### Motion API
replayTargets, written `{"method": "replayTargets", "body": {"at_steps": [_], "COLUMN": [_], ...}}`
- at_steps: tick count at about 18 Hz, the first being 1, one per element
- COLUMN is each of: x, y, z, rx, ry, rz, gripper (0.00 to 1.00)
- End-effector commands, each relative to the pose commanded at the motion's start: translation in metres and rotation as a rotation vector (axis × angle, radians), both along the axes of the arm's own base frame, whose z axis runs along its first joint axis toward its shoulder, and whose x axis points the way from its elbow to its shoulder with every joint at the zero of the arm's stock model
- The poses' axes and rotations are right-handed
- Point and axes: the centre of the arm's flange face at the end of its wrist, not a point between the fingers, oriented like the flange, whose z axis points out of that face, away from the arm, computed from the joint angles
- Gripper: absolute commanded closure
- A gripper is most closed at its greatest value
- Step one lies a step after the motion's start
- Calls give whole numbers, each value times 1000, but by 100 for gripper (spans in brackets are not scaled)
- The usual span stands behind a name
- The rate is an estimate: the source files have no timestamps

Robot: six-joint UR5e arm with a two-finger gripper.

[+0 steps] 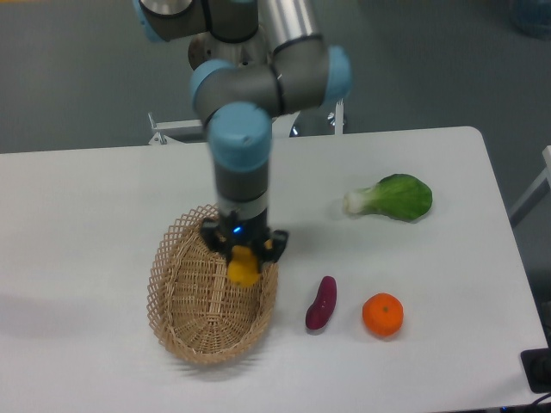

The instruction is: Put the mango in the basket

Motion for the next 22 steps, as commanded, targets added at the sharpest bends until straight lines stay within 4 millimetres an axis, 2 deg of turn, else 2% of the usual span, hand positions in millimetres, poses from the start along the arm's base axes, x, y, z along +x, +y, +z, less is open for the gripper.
{"method": "replayTargets", "body": {"at_steps": [5, 6, 7, 8, 10, 11, 15, 17, 18, 21, 22], "x": [23, 24, 25, 25, 24, 23, 13, -4, -25, -71, -86], "y": [16, 17, 18, 18, 18, 18, 29, 29, 22, 5, -6], "z": [-18, -19, -20, -19, -20, -17, 8, 23, 38, 78, 84], "rx": [-17, -18, -15, -15, -19, -21, 18, 38, 56, 98, 100], "ry": [-18, -19, -17, -14, -5, 5, 36, 60, 74, 123, 134], "rz": [-14, -16, -19, -22, -27, -29, -25, 0, 32, 60, 62], "gripper": [43, 39, 29, 24, 4, 0, 0, 0, 0, 0, 0]}}
